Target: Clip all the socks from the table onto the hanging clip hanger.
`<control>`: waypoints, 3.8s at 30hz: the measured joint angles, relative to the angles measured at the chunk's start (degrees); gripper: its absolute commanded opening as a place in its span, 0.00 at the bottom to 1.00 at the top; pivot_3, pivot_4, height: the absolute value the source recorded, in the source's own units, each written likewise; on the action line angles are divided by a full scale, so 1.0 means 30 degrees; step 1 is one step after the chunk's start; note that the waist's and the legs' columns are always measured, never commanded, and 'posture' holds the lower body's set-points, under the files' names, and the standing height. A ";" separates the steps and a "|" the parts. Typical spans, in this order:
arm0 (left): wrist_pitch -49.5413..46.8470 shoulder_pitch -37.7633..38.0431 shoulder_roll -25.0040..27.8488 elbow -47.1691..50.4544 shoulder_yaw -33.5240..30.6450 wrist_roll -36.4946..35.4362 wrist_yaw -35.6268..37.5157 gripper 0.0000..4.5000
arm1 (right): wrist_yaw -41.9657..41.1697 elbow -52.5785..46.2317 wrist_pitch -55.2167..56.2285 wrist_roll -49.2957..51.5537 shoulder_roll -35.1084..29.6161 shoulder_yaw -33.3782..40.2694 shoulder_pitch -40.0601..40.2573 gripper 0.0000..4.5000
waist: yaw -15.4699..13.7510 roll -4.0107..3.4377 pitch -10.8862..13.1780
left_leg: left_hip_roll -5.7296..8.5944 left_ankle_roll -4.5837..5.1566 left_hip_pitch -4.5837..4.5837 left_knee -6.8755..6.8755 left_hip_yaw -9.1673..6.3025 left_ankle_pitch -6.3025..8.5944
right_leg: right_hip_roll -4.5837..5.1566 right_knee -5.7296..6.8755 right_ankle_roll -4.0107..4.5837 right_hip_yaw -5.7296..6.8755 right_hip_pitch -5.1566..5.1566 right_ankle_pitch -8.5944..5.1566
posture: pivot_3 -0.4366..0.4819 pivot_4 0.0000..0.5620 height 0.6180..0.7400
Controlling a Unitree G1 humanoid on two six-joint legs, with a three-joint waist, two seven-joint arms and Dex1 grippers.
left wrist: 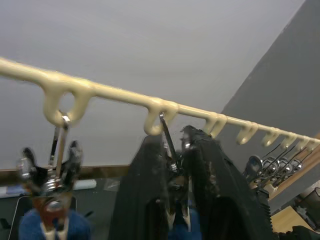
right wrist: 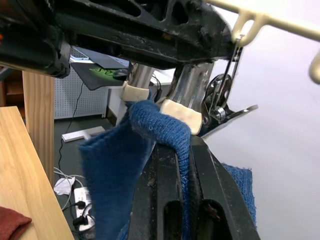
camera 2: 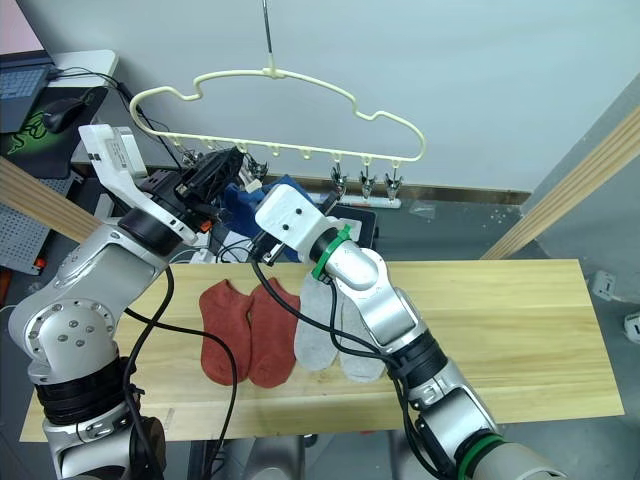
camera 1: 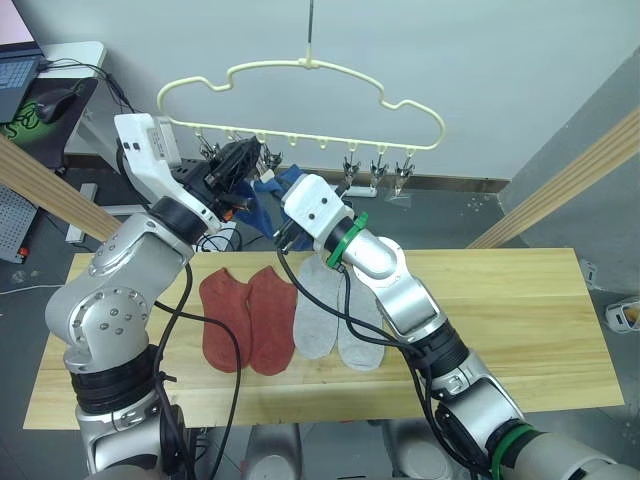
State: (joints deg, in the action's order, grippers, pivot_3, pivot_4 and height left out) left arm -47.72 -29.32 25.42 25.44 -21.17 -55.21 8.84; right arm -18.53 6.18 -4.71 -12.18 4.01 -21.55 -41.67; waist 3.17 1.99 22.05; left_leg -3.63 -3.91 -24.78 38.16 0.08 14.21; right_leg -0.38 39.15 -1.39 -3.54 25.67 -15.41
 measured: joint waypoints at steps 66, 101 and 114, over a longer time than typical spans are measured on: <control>1.0078 0.8198 -0.2018 0.3287 0.6391 1.2292 0.2444 0.88 | -0.7006 -1.4599 -1.0277 1.2650 -1.0814 0.8139 0.7413 0.47 | 0.0150 0.0037 -0.0172 | 0.0064 0.0101 0.0013 0.0232 0.0016 0.0015 | -0.0177 0.0275 0.0001 -0.0071 0.0016 0.0051 | 0.29 0.58 1.00; 1.4063 0.3876 -0.5587 -0.3581 0.6945 1.4913 0.1401 0.31 | -0.5779 -1.4926 -1.0773 1.4192 -1.2883 0.8280 0.7454 0.48 | 0.0602 0.0039 -0.0177 | 0.0083 0.0130 0.0026 0.0256 0.0009 -0.0004 | -0.0173 0.0264 -0.0024 -0.0073 -0.0032 0.0074 | 0.24 0.61 1.00; 1.4387 0.2581 -0.5612 -0.5111 0.6701 1.4962 0.1414 0.31 | -0.5471 -1.4927 -1.0768 1.4189 -1.2998 0.8251 0.7455 0.48 | 0.0608 0.0040 -0.0177 | 0.0085 0.0134 0.0031 0.0258 0.0006 -0.0007 | -0.0172 0.0262 -0.0030 -0.0067 -0.0040 0.0077 | 0.23 0.60 1.00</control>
State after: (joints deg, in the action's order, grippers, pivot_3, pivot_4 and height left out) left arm -4.56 -21.58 8.59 10.11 -1.07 -10.32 13.08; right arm -34.94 -38.60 -37.01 30.39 -34.99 3.20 -19.30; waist 4.99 2.11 21.52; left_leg -3.38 -3.51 -24.69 38.94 0.10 14.19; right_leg -0.89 39.94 -1.48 -3.74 25.55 -15.18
